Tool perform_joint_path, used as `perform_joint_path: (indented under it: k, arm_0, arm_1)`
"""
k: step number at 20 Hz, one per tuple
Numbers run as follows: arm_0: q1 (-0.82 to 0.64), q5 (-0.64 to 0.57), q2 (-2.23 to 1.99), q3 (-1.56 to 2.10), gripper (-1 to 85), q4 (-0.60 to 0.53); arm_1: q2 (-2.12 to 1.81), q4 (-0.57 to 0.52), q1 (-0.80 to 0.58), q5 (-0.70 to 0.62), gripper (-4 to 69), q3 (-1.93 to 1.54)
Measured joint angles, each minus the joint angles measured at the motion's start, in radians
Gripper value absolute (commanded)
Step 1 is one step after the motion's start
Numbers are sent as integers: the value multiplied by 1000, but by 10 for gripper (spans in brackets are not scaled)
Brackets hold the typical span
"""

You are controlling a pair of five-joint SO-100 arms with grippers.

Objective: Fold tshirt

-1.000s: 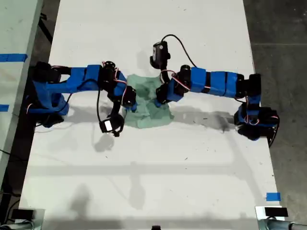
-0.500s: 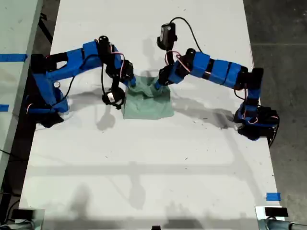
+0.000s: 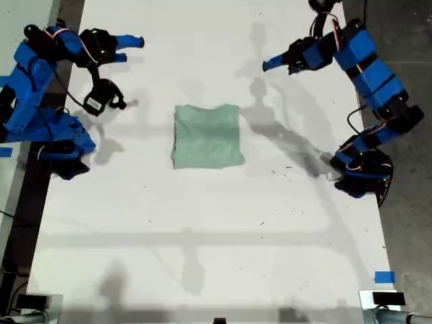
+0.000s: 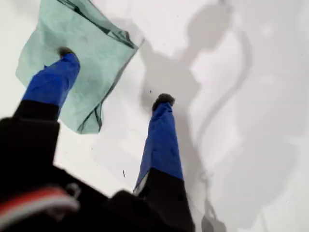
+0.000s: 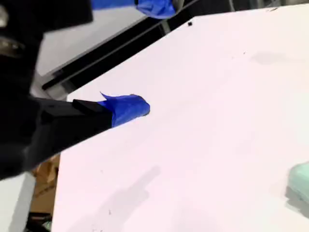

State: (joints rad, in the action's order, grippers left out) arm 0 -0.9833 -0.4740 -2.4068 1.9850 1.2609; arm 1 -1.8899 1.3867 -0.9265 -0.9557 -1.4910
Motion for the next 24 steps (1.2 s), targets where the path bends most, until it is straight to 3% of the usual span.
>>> perform_joint_path:
  k: [3, 5, 7, 9, 12, 14, 16, 17, 18, 21, 24]
  arm_0:
    - [227, 84, -265, 305, 21, -167]
    - [394, 147, -506, 551, 1, -307]
    - [525, 221, -808, 825, 1, -408]
    - [577, 288, -1069, 1052, 1, -396]
    - [618, 348, -1092, 1183, 7, -393]
    - [618, 362, -1092, 1193, 37, -272]
    - [598, 362, -1092, 1195, 43, -196]
    - [586, 362, -1092, 1195, 43, -192]
    - [577, 362, -1092, 1195, 43, -189]
    - [552, 364, -1092, 1195, 43, -189]
    - [545, 364, -1092, 1195, 43, -189]
  arm_1:
    - [-279, -69, 110, 101, 174, -336]
    - [-456, -133, 218, 199, -2, -581]
    - [-634, -232, 322, 307, -14, -839]
    - [-822, -325, 400, 419, -14, -1100]
    - [-1034, -364, 517, 568, -13, -1388]
    - [-1178, -364, 525, 787, -5, -1537]
    - [-1391, -249, 561, 927, 0, -1583]
    - [-1513, -190, 598, 876, -3, -1588]
    - [-1557, -147, 626, 739, -3, -1586]
    - [-1583, -137, 680, 216, -3, -1586]
    - [-1588, -124, 689, 124, -3, -1586]
